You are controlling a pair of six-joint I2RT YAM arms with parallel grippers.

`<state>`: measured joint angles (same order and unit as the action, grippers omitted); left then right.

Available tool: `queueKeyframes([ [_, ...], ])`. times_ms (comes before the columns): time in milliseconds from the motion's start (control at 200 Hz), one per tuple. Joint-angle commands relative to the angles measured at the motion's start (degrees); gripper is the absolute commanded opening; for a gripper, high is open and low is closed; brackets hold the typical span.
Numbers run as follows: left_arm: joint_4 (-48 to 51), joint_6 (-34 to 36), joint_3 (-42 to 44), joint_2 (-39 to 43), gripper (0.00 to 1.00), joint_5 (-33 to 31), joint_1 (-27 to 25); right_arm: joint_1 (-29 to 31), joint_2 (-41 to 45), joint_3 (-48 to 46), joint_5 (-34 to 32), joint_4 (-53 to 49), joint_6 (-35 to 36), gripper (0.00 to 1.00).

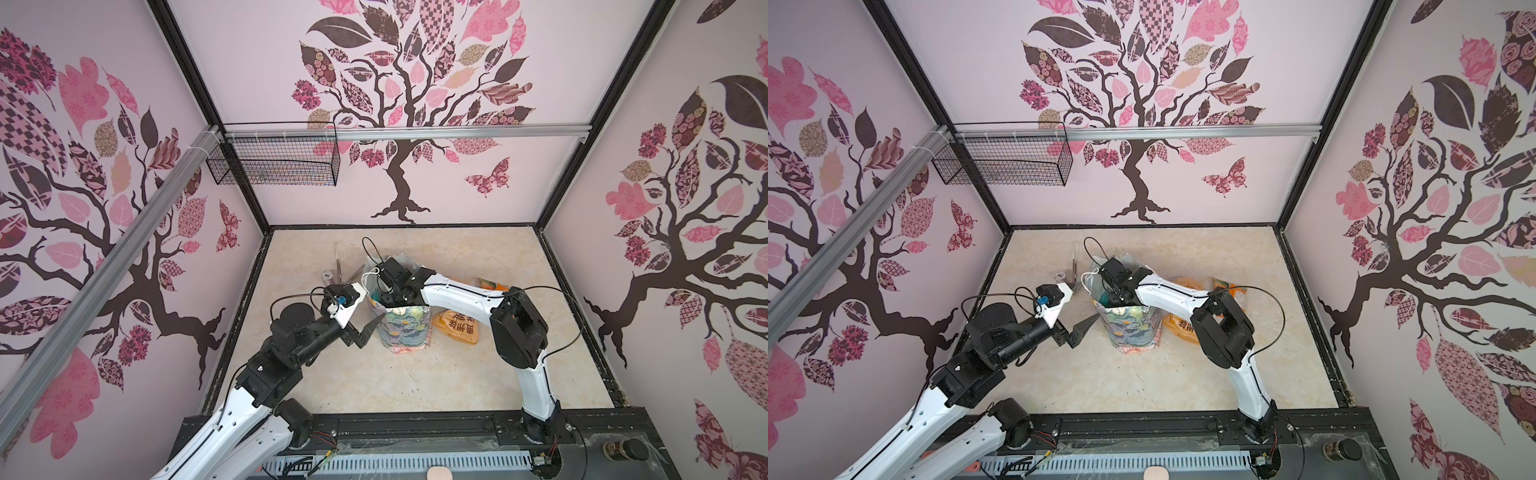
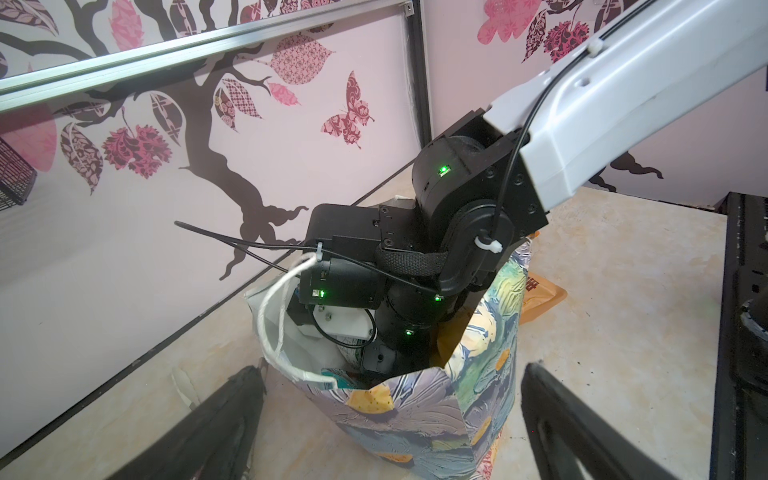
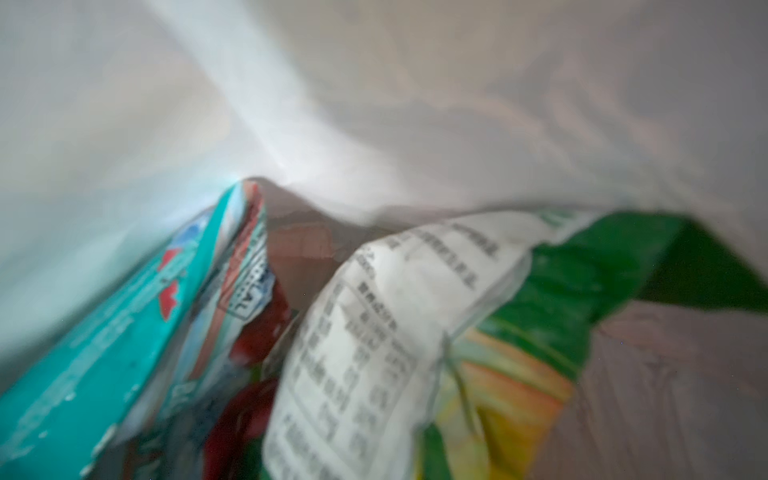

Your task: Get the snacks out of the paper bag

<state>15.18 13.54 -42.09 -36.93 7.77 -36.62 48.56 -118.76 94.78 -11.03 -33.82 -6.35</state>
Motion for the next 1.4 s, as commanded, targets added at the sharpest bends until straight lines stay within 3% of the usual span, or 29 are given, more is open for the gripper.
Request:
queueKeyframes([
  [0, -0.2, 0.2, -0.1, 0.4, 0.98, 0.1, 0.3, 0.2, 1.2, 1.4, 1.0, -3.0, -0.7, 0.15],
  [110, -0.2, 0.2, -0.2, 0.4, 0.98, 0.1, 0.3, 0.2, 3.3, 2.4, 1.6, -3.5, -0.9, 0.05],
  [345, -0.2, 0.1, -0.3, 0.5, 0.98, 0.2, 0.3, 0.2, 7.5, 4.4, 2.6, -3.8, -1.3, 0.0],
  [990, -0.1, 0.2, -0.2, 0.8, 0.98, 0.0, 0.3, 0.2, 17.4, 5.5, 4.0, 1.0, -2.0, 0.0],
  [1395, -0.1, 0.3, -0.1, 1.4, 0.98, -0.3, 0.3, 0.2, 19.3, 8.0, 4.0, 3.1, -2.0, 0.0],
])
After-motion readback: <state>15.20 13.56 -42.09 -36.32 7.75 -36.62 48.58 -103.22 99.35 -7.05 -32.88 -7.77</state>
